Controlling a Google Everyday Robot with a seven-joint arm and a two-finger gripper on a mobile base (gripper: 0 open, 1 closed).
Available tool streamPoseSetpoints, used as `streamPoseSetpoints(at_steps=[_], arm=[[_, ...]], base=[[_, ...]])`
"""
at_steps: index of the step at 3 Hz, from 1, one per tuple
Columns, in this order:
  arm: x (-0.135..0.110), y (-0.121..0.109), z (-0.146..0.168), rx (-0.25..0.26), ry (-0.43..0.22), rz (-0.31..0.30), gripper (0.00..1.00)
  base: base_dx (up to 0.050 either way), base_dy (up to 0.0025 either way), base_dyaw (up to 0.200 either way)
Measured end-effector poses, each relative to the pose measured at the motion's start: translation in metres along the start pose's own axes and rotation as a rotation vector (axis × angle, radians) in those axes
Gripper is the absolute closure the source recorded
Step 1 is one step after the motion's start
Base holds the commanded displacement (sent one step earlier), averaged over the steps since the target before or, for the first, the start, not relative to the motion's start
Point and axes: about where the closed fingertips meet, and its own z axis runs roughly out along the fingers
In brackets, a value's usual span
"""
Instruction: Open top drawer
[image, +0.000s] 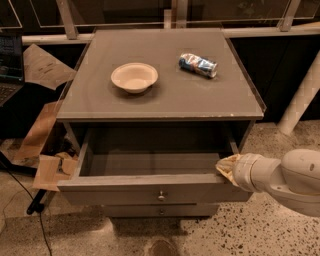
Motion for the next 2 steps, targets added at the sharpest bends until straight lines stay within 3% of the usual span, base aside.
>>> streamPoseSetpoints(at_steps=[1,2], arm=[[-0.004,0.003,-0.009,-0.002,-0.033,-0.009,0.14],[-0.024,-0.004,-0.021,0.018,-0.08,-0.043,0.0]], base=[[0.0,0.0,0.0],[0.0,0.0,0.0]])
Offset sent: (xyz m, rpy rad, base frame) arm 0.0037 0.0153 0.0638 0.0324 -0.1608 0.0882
